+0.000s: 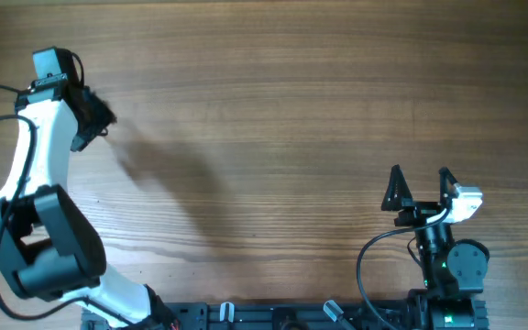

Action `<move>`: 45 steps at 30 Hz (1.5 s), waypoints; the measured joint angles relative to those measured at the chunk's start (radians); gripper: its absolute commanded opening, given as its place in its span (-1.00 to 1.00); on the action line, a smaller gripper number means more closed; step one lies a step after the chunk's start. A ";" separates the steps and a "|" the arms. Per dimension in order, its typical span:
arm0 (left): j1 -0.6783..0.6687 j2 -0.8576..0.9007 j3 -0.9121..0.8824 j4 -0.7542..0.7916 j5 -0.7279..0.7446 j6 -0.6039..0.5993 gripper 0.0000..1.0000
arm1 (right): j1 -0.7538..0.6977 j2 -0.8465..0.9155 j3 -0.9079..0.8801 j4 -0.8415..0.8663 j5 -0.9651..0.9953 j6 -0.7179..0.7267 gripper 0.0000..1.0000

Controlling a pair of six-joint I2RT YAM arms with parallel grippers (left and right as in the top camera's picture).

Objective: Untangle cables
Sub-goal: 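Move the left gripper up and over the black cable bundle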

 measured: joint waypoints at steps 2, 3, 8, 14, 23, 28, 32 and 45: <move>0.029 0.037 0.000 0.040 -0.014 -0.002 0.20 | 0.000 0.000 0.000 0.000 0.000 0.000 0.99; 0.040 0.053 0.000 0.062 -0.020 0.000 0.20 | 0.000 0.000 0.000 0.000 0.000 0.000 1.00; 0.068 0.135 -0.002 0.174 -0.025 0.000 0.22 | 0.000 0.000 0.000 0.000 0.000 0.000 1.00; 0.065 0.195 -0.002 0.284 -0.012 0.001 -0.91 | 0.000 0.000 0.000 0.000 0.000 0.000 0.99; 0.075 0.133 -0.003 0.205 0.253 0.099 -0.92 | 0.000 0.000 0.000 0.000 0.000 0.000 1.00; 0.061 -0.066 -0.002 -0.014 0.641 0.111 -0.92 | 0.000 0.001 0.000 0.001 0.000 0.000 0.99; -0.013 -0.074 -0.006 -0.164 0.712 0.182 -0.92 | 0.000 0.001 0.000 0.001 0.000 0.000 1.00; -0.401 -0.074 -0.006 -0.216 0.497 0.156 -0.91 | 0.000 0.001 0.000 0.001 0.000 0.000 0.99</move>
